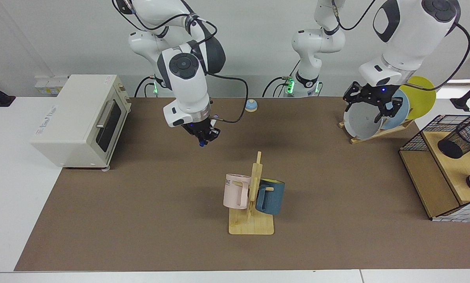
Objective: Put markers into pen holder
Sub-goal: 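Lift the marker and carry it toward the table middle with the right gripper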
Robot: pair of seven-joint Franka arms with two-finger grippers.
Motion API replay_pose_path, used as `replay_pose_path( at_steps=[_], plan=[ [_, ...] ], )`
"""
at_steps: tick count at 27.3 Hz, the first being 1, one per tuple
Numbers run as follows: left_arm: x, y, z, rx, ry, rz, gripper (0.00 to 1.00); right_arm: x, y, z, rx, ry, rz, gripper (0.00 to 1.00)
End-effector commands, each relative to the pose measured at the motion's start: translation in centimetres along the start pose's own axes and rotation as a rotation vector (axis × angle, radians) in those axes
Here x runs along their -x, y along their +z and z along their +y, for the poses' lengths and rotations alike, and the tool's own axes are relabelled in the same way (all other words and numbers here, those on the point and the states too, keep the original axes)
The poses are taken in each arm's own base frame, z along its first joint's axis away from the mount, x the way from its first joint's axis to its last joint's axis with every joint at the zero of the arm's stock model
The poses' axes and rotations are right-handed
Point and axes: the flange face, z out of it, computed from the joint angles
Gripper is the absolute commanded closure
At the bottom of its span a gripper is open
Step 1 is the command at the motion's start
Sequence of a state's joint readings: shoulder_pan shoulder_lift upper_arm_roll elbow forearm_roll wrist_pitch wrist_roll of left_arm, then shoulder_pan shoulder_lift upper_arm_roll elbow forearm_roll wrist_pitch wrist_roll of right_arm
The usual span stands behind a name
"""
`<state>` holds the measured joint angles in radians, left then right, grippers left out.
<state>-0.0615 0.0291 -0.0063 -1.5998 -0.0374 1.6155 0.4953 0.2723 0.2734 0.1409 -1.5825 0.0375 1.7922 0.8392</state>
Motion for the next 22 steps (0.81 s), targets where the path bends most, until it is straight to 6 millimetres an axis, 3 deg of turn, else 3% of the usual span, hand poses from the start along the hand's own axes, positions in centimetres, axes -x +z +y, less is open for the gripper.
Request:
replay_pose_path(
  at_steps=[1, 9, 12, 18, 22],
  plan=[
    [-0.2, -0.6, 1.3, 0.07, 0.059, 0.034, 0.0, 1.3, -1.5, -1.6, -0.074, 0.127, -0.088, 1.0],
    [-0.1, -1.8, 3.5, 0.121, 0.257, 0.082, 0.0, 3.2, -3.1, -3.8, -0.158, 0.296, -0.177, 1.0],
    [-0.5, -1.9, 4.7, 0.133, 0.284, 0.09, 0.0, 5.1, -3.0, -5.3, -0.153, 0.314, -0.186, 1.0],
    [-1.1, -2.0, 8.0, 0.153, 0.342, 0.073, 0.0, 6.8, -3.1, -6.7, -0.167, 0.434, -0.225, 1.0],
    [-1.0, -2.4, 9.1, 0.21, 0.349, 0.103, 0.0, 7.1, -3.3, -7.1, -0.182, 0.489, -0.242, 1.0]
  ],
)
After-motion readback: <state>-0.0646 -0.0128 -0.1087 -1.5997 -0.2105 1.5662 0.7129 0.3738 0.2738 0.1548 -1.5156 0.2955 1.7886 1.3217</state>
